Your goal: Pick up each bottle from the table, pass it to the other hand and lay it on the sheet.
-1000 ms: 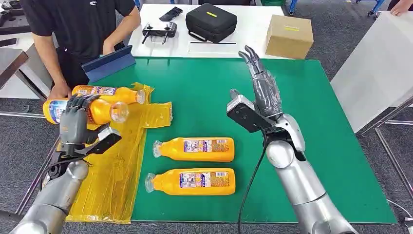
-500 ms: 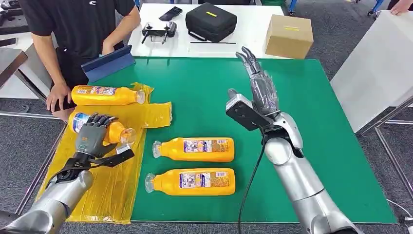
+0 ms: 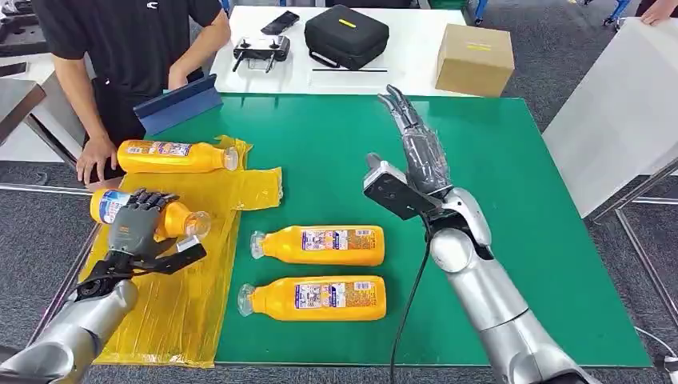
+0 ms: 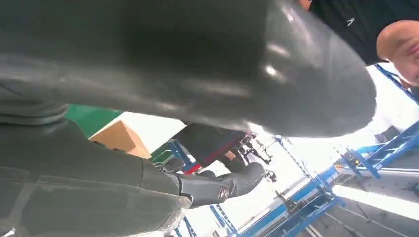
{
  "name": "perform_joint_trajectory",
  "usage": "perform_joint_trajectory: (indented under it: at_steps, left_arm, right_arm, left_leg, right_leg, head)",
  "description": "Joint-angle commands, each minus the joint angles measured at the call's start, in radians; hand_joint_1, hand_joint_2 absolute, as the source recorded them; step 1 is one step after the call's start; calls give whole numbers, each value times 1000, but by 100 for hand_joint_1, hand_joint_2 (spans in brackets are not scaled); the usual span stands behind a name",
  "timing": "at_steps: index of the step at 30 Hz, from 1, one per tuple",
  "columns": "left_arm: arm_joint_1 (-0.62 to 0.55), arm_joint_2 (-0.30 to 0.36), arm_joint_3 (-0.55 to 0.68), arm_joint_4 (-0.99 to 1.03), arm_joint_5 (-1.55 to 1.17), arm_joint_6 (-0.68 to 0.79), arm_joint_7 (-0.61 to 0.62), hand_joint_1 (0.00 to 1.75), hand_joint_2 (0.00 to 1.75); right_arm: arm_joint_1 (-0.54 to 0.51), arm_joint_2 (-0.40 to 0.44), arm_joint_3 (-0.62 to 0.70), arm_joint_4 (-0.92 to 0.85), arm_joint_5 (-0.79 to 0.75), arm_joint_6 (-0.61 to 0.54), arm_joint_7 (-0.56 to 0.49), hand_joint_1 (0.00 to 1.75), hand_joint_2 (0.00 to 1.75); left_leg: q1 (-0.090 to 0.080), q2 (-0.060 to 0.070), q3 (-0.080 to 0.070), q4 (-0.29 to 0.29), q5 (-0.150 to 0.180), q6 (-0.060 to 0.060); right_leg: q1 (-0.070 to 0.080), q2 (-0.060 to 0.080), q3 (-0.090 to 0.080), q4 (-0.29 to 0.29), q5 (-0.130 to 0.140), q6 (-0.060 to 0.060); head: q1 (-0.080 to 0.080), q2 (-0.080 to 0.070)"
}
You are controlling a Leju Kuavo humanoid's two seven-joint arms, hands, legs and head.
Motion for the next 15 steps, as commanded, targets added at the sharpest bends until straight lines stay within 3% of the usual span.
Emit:
perform_joint_trajectory:
  at_steps: [1,2,15]
  left_arm:
    - [-67,0,44,100,40,-19,-5,0,175]
    - [-67,-7,61,96,66,-27,-27,0,0]
    - [-71,-11,67,91,78,-31,-40,0,0]
  right_arm:
    - [-57,-11,49,69,-8,-4,8,0,0]
    - [-56,-13,50,68,-9,-6,12,0,0]
    - [-54,-15,50,65,-10,-6,16,0,0]
  left_leg:
    - [1,1,4,2,-3,-4]
    - [1,1,3,1,-2,-3]
    - [1,0,4,1,-2,-4]
  right_leg:
    - [1,1,4,1,-2,-3]
    - [1,1,3,1,-1,-2]
    - [1,0,4,1,-2,-2]
  head:
    - [0,0]
    - [0,0]
    - [0,0]
